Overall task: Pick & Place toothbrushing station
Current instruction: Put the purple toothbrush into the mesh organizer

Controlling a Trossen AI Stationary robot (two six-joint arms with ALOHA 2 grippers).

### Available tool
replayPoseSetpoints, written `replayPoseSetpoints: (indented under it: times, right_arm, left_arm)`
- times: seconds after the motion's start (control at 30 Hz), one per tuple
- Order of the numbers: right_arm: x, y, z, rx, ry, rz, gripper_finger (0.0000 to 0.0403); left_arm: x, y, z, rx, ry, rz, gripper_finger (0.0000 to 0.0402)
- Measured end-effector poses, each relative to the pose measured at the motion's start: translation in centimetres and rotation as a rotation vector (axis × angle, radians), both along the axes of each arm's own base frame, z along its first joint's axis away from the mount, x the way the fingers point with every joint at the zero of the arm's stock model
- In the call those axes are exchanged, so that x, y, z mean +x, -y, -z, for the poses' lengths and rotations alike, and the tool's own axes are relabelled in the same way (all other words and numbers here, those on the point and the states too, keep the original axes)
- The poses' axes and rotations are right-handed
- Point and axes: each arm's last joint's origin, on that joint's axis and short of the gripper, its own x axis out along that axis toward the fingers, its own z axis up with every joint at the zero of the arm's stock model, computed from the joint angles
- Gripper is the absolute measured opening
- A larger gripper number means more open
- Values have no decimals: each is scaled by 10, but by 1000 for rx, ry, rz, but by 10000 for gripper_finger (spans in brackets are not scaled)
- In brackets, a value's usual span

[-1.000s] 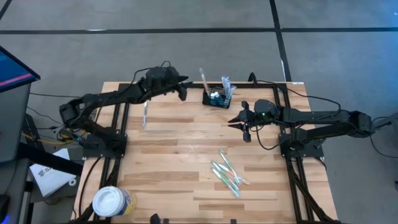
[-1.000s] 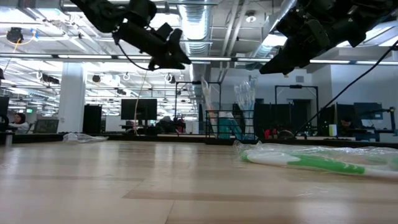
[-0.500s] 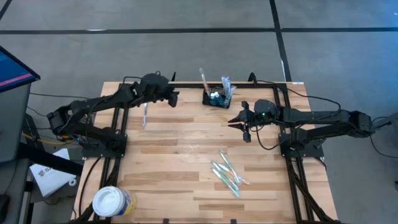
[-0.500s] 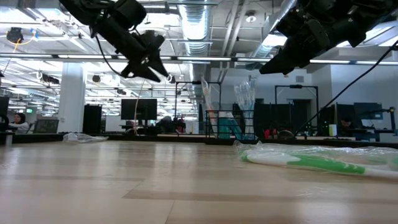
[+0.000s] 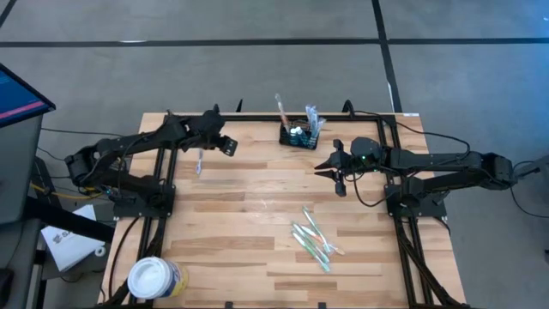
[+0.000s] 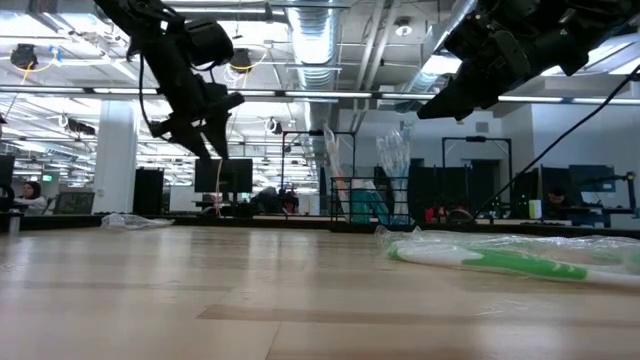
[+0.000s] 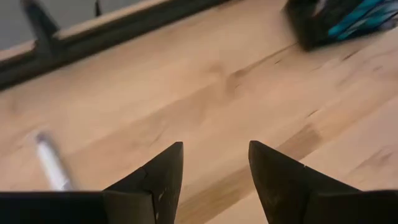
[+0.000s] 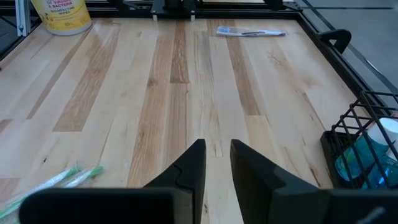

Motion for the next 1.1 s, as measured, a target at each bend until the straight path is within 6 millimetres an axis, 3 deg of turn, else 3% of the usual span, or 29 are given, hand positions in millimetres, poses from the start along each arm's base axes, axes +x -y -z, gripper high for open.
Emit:
replayPoseSetpoints:
  times: [0.33,0.63,1.1]
  right_arm:
    - [0,0,0,-1,0,0,66]
    - [0,0,0,10,0,5,66]
    - [0,0,0,13,1,6,66]
  left_arm:
    - [-12,10,11,-121,-113,-85,177]
    - [-24,22,40,-191,-189,-131,177]
    - [-41,28,66,-152,-294,-242,177]
